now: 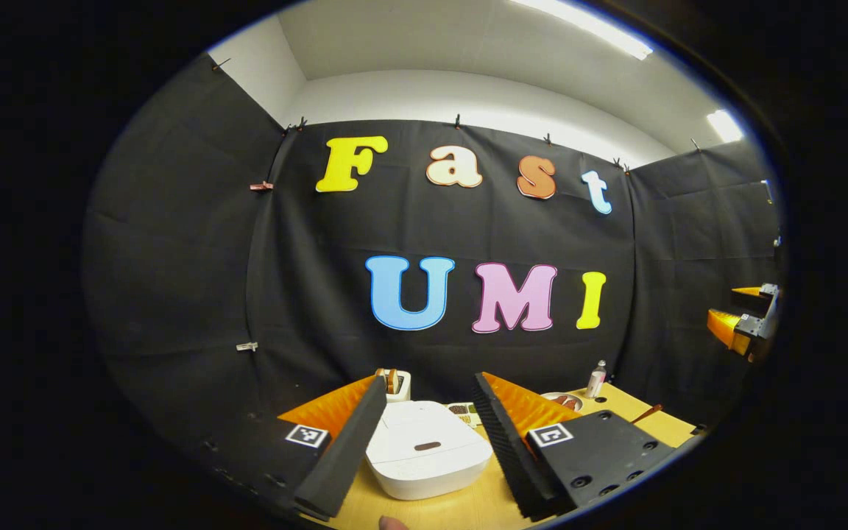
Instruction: Close the left gripper, press the button to open the rice cooker; take a wooden spoon from the chopstick holder with the right hand, scoop a spoonful of rice and pour it into the rice cooker, then put the wooden spoon back into the chopstick holder.
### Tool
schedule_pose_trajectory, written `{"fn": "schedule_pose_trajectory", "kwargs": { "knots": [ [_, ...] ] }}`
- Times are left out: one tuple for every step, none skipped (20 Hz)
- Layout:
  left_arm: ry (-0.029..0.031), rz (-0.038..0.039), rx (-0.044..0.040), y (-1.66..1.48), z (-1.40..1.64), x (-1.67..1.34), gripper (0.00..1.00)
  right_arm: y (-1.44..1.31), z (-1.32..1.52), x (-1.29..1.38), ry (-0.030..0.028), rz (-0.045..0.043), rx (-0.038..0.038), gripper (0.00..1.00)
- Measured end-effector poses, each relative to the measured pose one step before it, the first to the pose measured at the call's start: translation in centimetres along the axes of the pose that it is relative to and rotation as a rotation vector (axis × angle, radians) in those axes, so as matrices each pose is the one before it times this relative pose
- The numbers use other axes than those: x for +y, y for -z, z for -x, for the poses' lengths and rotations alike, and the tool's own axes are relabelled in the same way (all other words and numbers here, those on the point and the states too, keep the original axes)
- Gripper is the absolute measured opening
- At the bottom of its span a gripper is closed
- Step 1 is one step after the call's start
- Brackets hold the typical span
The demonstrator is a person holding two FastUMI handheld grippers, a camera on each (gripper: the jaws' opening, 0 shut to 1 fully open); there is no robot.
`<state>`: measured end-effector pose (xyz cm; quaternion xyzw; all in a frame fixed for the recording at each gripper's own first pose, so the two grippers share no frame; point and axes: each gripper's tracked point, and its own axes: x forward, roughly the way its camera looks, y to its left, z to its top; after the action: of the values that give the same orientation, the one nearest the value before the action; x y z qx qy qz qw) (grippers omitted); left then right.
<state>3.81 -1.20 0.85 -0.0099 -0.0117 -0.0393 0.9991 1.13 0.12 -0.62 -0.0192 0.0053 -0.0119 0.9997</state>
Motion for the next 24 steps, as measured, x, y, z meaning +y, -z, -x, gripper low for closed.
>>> {"fn": "schedule_pose_trajectory", "kwargs": {
  "knots": [
    [0.01579,0.00554,0.00403,-0.033,-0.436,-0.254,0.74,0.130,-0.092,-0.054,0.00349,0.00436,0.00310,0.98],
    [0.01862,0.00018,0.00729,0.238,-0.422,-0.132,0.64,0.103,-0.176,0.017,0.00187,0.00354,0.00180,0.97],
    [0.02128,-0.00046,0.01013,0.226,-0.544,-0.200,0.54,0.161,-0.207,-0.047,0.00371,0.00287,0.00243,0.97],
    [0.03026,0.00117,0.01570,0.538,-0.349,-0.416,0.46,0.115,-0.200,0.018,0.00247,0.00255,0.00241,0.97],
    [0.01842,0.00488,0.01006,0.258,-0.410,-0.156,0.28,0.112,-0.455,-0.024,0.00233,0.00200,0.00257,0.97],
    [0.00575,0.00717,0.00869,0.337,-0.867,0.353,0.21,0.122,-0.390,0.043,0.00157,0.00241,0.00356,0.98],
    [0.00158,0.00946,0.00731,0.325,-0.800,0.400,0.12,0.278,-0.494,0.099,0.00119,0.00247,0.00584,0.98],
    [0.01981,0.01561,0.01134,0.590,-0.219,-0.170,0.09,0.084,-0.357,0.164,-0.00067,0.00261,0.00493,0.98],
    [0.03345,0.01379,0.01656,0.663,-0.543,-0.404,0.08,0.203,-0.019,0.073,0.00104,0.00320,0.00423,0.98],
    [0.02896,0.00597,0.02086,0.824,-0.757,-0.084,0.07,0.118,-0.003,0.084,0.00196,0.00277,0.00346,0.97],
    [0.01680,-0.00187,0.02948,0.964,-0.778,0.174,0.07,0.223,0.121,0.096,0.00062,-0.00093,0.00490,0.97],
    [0.01220,-0.00554,0.03411,1.098,-0.832,0.416,0.07,0.245,0.068,0.219,-0.00113,-0.00324,0.00526,0.97],
    [0.00877,-0.00659,0.03592,1.095,-0.856,0.384,0.07,0.231,0.129,0.334,-0.00295,-0.00227,0.00454,0.97],
    [0.01080,-0.00524,0.03606,1.194,-0.960,0.196,0.07,0.221,-0.014,0.281,-0.00235,0.00023,0.00419,0.97],
    [0.00899,-0.00465,0.03528,1.030,-0.948,0.268,0.07,0.261,-0.091,0.276,-0.00320,0.00058,0.00405,0.97],
    [0.00225,-0.00757,0.03690,1.225,-0.845,0.444,0.07,0.251,-0.011,0.224,-0.00073,0.00066,0.00550,0.97],
    [0.00404,-0.00689,0.03145,0.905,-0.892,0.420,0.07,0.298,0.065,0.104,-0.00136,-0.00026,0.00530,0.97],
    [0.00161,-0.00361,0.02521,0.901,-0.806,0.438,0.07,0.179,-0.042,0.164,0.00058,-0.00062,0.00503,0.98],
    [0.00319,0.00183,0.02670,0.821,-0.772,0.355,0.07,0.290,-0.012,0.077,0.00132,-0.00040,0.00415,0.98],
    [0.00353,0.00481,0.02542,0.823,-0.735,0.272,0.07,0.225,-0.049,0.038,0.00206,0.00028,0.00278,0.98],
    [0.00671,0.00448,0.01809,0.511,-0.697,0.189,0.07,0.124,0.051,-0.039,0.00265,0.00131,0.00177,0.98],
    [0.00806,0.00353,0.01716,0.775,-0.716,0.137,0.07,0.139,0.030,-0.050,0.00520,0.00220,0.00044,0.98],
    [0.00753,0.00050,0.01531,0.518,-0.696,0.221,0.07,0.144,0.054,-0.108,0.00554,0.00102,0.00119,0.98],
    [0.00685,-0.00170,0.01488,0.590,-0.651,0.144,0.07,0.113,0.190,-0.096,0.00588,-0.00076,0.00111,0.98]
  ]
}}
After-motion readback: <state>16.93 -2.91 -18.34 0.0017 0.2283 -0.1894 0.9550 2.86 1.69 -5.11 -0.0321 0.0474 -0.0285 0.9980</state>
